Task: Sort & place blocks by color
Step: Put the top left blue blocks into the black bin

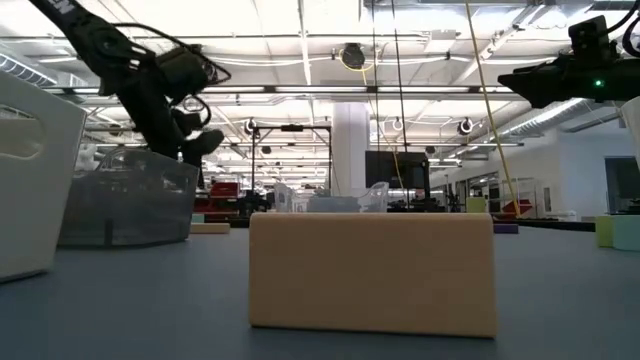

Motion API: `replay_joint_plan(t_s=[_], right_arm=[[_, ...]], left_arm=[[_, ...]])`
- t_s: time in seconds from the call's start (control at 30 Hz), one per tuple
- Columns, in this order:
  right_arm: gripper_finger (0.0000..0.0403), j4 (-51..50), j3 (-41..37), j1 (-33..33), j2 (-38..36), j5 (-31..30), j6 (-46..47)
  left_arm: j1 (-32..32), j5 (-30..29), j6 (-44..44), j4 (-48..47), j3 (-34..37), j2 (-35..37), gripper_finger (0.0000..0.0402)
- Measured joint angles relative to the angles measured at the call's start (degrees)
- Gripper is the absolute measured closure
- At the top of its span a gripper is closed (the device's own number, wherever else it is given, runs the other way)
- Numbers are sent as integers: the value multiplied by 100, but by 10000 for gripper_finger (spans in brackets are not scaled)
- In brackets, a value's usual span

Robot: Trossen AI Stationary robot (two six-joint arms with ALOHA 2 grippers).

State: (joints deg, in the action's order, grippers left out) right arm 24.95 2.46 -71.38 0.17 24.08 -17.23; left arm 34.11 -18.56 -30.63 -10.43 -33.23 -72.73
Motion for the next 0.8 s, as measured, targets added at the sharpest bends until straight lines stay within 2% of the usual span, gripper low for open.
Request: replay_joint_plan(t_s=[0.1, 0.3, 0.4, 0.57, 0.8], right_arm=[[122, 0, 0, -1, 0, -1, 2], [122, 2, 1, 0, 0, -1, 1], [122, 2, 2, 0, 0, -1, 1], [122, 0, 1, -1, 0, -1, -1], [122, 0, 1, -2, 0, -1, 2]], left_arm=[[0, 113, -79, 52, 0, -196, 228], [90, -122, -46, 9, -13, -475, 144], [177, -130, -33, 202, -13, -646, 120], [331, -137, -48, 601, -13, -1020, 123], [470, -150, -42, 1082, -13, -1512, 162]])
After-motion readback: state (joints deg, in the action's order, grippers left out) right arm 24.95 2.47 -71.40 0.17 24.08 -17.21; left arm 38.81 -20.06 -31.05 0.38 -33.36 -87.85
